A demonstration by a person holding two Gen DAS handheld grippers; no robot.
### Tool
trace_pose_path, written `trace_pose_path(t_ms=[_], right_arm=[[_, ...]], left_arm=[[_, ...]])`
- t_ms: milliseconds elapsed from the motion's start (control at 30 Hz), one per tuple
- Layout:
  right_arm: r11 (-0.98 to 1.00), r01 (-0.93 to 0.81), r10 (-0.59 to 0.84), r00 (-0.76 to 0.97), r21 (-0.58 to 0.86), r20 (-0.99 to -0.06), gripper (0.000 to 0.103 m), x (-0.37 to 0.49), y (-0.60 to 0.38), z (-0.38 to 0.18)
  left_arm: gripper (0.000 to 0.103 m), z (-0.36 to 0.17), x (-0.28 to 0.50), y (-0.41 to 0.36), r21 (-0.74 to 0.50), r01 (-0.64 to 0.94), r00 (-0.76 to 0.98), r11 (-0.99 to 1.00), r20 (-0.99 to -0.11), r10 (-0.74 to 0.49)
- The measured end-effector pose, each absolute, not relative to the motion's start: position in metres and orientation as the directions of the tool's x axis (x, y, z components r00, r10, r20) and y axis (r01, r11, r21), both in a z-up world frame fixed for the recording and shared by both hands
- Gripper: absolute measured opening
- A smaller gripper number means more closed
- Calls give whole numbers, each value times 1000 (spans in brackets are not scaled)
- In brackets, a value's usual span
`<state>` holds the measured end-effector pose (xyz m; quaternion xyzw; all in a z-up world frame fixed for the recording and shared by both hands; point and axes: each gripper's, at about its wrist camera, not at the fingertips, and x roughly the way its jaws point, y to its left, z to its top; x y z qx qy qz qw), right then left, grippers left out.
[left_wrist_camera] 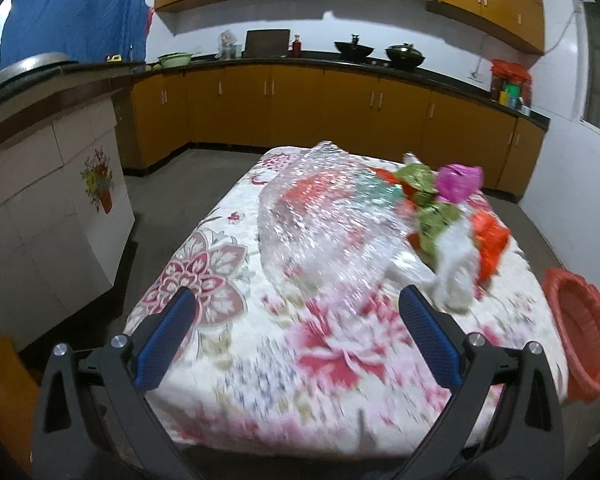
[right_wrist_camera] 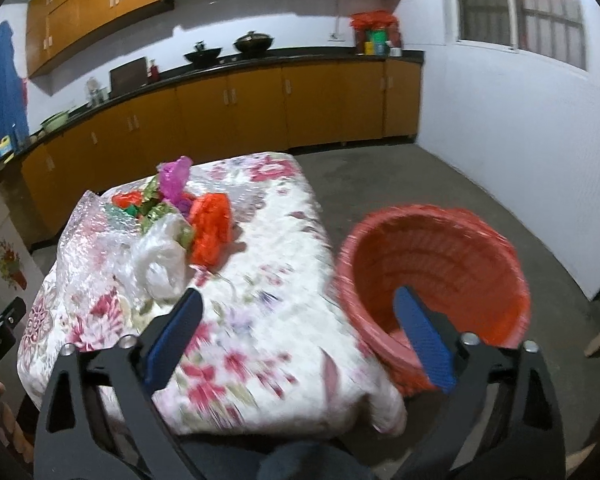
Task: Collect trash
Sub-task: 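Grasp the clear bubble wrap with the left tool while the right tool grasps the red bag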
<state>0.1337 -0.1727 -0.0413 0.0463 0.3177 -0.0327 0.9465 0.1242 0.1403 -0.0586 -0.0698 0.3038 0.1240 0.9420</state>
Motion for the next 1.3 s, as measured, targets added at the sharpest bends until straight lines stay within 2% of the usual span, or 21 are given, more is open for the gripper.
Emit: trace_pose_path(t_ms=[100,233,333,600,667,700,767,800,833,867,967,1067,1300], right_arm=[[996,54,2,783,71,-623,77,170,-161,-50],[992,16,70,748,123,-660,63,215,-153,-63],[989,4,99,729,150,-678,60,249,-146,-74],[986,-8,125,701,168,-702,59,307,-128,-98],[983,-10,141,683,183,-717,59,316,-127,-106],[981,-16,153,672,192,-724,53,320,-126,-110],[977,-36,181,653,209,-736,42,324,-125,-117],[975,-49,197,648,218,-736,32,324,-124,-119],[972,-61,211,647,227,-733,25,324,-123,-120],[970,-74,222,651,231,-726,23,322,-121,-121],[969,-100,233,663,225,-711,14,315,-120,-118],[969,-110,237,675,223,-699,12,307,-122,-112],[975,-113,211,725,190,-656,10,283,-135,-91]], left_arm=[[94,-65,152,146,-52,-274,774,960,-604,188],[81,-78,193,150,-48,-265,747,963,-642,173],[80,-90,218,156,-44,-271,724,962,-668,173],[78,-114,252,165,-27,-273,680,961,-712,173],[70,-120,258,166,-32,-266,670,963,-725,161],[68,-124,261,167,-38,-262,663,964,-733,151],[57,-130,265,169,-53,-252,654,966,-746,130],[54,-132,266,169,-60,-246,651,967,-750,119],[45,-134,266,169,-69,-239,650,969,-752,107],[36,-135,267,168,-79,-230,652,970,-753,93],[22,-136,267,165,-86,-209,661,974,-747,76],[15,-132,262,160,-82,-192,677,978,-733,71],[11,-105,239,153,-63,-152,746,986,-662,73]])
